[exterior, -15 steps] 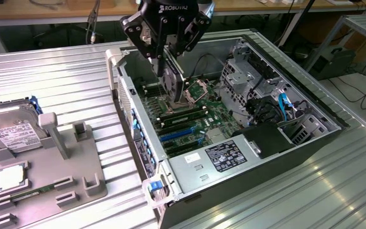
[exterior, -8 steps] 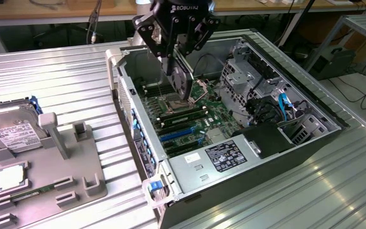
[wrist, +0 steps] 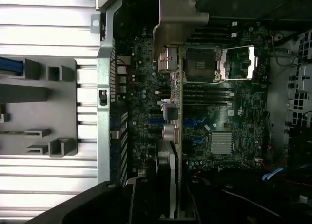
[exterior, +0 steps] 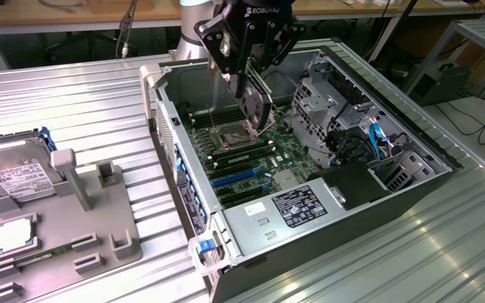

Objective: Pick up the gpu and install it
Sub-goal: 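Pick up the gpu and move the gpu toward the slot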

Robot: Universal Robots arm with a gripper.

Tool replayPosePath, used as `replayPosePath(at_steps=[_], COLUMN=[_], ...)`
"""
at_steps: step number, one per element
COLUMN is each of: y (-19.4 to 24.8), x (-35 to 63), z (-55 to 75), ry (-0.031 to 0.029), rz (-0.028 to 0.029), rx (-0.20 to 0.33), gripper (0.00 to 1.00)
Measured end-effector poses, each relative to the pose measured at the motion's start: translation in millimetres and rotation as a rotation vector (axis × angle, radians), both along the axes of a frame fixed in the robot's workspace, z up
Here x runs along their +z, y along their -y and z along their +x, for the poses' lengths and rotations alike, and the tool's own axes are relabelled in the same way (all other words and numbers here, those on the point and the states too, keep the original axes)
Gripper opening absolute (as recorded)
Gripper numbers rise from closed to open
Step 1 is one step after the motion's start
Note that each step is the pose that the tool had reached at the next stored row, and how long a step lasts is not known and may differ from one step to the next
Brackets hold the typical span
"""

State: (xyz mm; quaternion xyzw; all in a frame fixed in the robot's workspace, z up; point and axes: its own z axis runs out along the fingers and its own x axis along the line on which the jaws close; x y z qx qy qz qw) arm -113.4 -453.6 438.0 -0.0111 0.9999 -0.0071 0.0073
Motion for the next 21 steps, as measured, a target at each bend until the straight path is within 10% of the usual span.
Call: replayPosePath(at_steps=[21], y=[0.0], x=[-2.5], z=[50.1], ry=[0.0], rz=[0.0001], rx=[0.001], gripper=[0.28])
